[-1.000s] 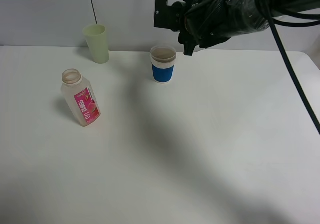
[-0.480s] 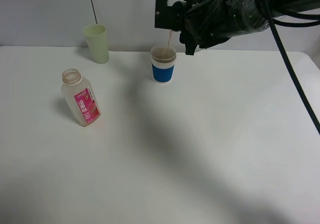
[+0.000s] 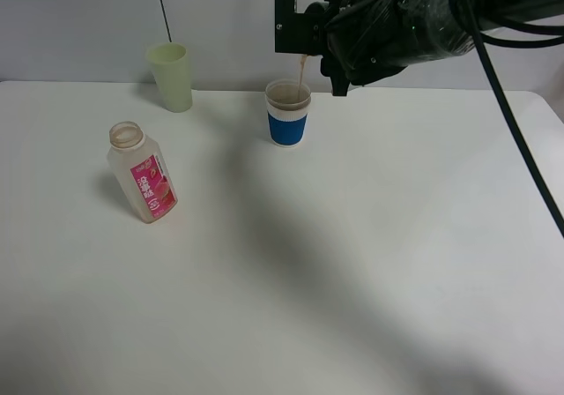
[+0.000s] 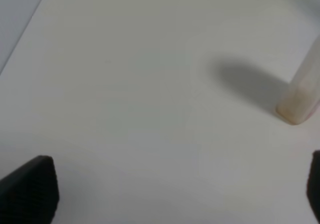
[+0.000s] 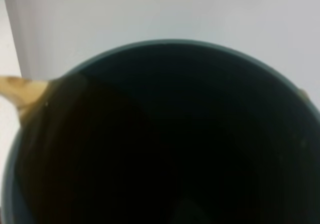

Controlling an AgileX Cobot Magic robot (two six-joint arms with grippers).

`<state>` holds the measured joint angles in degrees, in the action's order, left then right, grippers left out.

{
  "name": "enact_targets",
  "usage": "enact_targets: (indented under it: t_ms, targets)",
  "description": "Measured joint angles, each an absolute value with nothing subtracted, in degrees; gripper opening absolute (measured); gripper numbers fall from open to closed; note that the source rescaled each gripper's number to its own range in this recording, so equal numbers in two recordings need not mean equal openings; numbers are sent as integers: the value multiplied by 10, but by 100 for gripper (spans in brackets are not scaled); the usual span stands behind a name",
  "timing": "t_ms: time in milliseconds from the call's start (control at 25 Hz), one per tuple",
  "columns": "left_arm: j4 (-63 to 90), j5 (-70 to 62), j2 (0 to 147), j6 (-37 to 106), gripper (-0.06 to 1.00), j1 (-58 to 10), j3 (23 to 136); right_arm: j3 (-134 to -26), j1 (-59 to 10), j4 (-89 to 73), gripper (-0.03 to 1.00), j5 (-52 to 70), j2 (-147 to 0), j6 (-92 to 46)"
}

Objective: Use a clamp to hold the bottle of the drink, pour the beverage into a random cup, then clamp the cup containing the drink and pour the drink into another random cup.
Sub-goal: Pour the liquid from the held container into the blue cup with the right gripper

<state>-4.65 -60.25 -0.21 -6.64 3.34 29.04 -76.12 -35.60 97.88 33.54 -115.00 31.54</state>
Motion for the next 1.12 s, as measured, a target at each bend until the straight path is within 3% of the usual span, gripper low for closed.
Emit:
enact_targets:
  t_ms: [1120]
  targets:
    - [-46, -602, -2, -66, 100, 33, 290, -761, -356, 979, 0, 333, -1150, 241]
